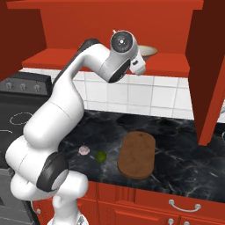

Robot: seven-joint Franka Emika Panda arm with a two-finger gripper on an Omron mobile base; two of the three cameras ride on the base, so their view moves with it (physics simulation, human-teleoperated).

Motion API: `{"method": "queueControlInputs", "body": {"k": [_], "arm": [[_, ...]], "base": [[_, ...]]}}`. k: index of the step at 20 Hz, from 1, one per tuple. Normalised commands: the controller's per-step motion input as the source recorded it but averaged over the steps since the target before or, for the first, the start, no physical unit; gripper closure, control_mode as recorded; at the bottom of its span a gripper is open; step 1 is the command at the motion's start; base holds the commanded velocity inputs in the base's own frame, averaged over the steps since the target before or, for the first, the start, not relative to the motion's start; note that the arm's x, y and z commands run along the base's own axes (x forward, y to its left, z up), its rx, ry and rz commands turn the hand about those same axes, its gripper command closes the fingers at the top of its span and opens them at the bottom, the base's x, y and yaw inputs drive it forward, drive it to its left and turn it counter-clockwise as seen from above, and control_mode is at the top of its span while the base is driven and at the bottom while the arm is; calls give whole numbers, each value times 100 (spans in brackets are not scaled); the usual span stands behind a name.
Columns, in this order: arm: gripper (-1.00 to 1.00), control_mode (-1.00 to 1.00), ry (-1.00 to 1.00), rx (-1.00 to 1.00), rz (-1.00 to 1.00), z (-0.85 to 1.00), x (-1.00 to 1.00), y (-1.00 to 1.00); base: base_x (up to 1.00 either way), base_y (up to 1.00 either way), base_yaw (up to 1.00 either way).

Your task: Open the cabinet. Place the bowl and condiment on the counter. Then place the lime and garlic on the cutting board.

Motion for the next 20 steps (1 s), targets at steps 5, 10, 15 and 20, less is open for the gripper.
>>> {"method": "queueControlInputs", "body": {"k": [5,10,15,20], "arm": [[-100,-100,3,0,0,-13,9,0],[-100,-100,0,0,0,-7,13,-3],[-100,-100,1,0,0,0,18,-2],[-100,-100,3,0,0,-2,17,0]], "base": [[0,0,0],[0,0,0],[0,0,0],[0,0,0]]}}
